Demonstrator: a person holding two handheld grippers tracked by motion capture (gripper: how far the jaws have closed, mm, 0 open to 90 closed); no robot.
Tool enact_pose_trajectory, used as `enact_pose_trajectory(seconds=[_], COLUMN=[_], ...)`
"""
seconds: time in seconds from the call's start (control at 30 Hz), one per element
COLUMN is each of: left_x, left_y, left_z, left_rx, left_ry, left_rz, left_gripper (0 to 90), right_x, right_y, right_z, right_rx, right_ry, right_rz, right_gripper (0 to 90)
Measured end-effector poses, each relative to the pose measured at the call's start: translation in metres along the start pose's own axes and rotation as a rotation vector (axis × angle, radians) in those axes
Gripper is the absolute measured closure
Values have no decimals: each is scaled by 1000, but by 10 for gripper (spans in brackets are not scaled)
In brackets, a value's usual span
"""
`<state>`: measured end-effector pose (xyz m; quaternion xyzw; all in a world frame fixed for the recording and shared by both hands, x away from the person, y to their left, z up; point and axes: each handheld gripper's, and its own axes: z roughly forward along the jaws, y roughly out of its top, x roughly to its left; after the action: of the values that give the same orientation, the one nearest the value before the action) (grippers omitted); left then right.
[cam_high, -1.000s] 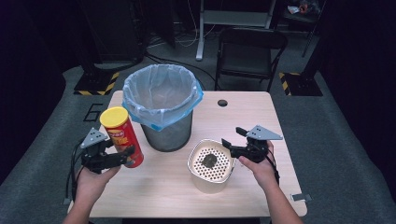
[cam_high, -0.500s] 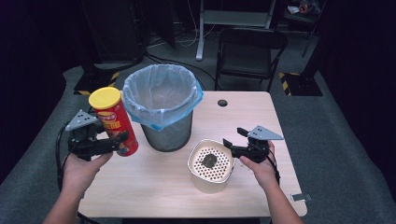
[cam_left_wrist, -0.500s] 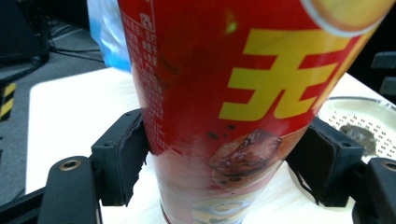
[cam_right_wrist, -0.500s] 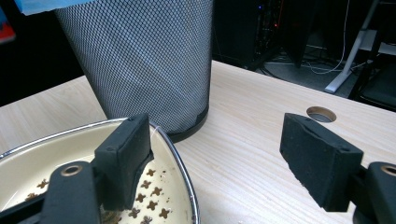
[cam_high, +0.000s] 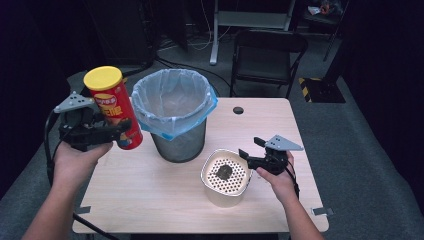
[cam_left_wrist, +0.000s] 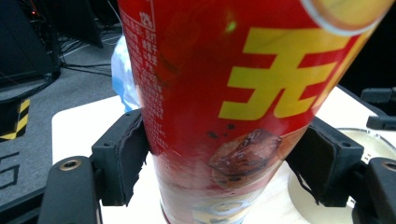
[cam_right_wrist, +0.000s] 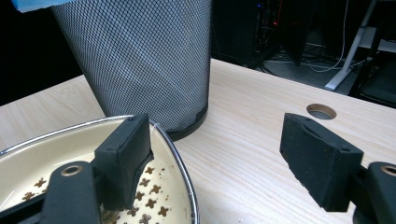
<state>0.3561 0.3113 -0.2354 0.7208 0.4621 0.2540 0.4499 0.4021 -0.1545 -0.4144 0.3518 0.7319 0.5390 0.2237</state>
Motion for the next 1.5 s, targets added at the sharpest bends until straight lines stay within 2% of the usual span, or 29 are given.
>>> enact_pose_trajectory(seconds=[0.3,0.47,0.5,0.77,0.83,0.87,0.9,0.93,1.0,1.1,1.2,1.27,1.43,1.5], left_x=[-6,-14,-14,-28,-31,-33,-33,-35,-35,-34,-33,-31,-22,-16], left_y=[26,49,49,76,81,85,85,88,89,91,90,88,81,78], left_z=[2,9,9,35,45,56,56,66,71,83,93,100,112,119], left_rx=[-10,-8,-8,-29,-38,-42,-42,-43,-43,-41,-16,2,25,47], left_ry=[-6,-18,-18,-49,-61,-76,-76,-76,-76,-83,-72,-52,-38,-31], left_rz=[26,50,50,61,54,32,32,37,39,19,21,30,6,-1], left_gripper=[247,247,247,247,247,246,246,247,246,246,246,246,245,245], right_x=[-1,-2,-2,-3,-3,-4,-4,-5,-5,-5,-3,-2,0,0], right_y=[0,0,0,0,-1,0,0,0,0,0,0,1,1,0], right_z=[-1,-2,-2,-2,-2,-3,-3,-4,-4,-3,-3,-3,-1,-1], right_rx=[-3,-9,-9,-11,-10,-16,-16,-21,-20,-18,-20,-19,-14,-18], right_ry=[-6,-7,-7,1,0,2,2,0,0,1,0,5,10,11], right_rz=[10,14,14,10,6,17,17,21,19,14,20,11,3,7], right_gripper=[241,241,241,241,241,241,241,241,242,242,241,241,242,242])
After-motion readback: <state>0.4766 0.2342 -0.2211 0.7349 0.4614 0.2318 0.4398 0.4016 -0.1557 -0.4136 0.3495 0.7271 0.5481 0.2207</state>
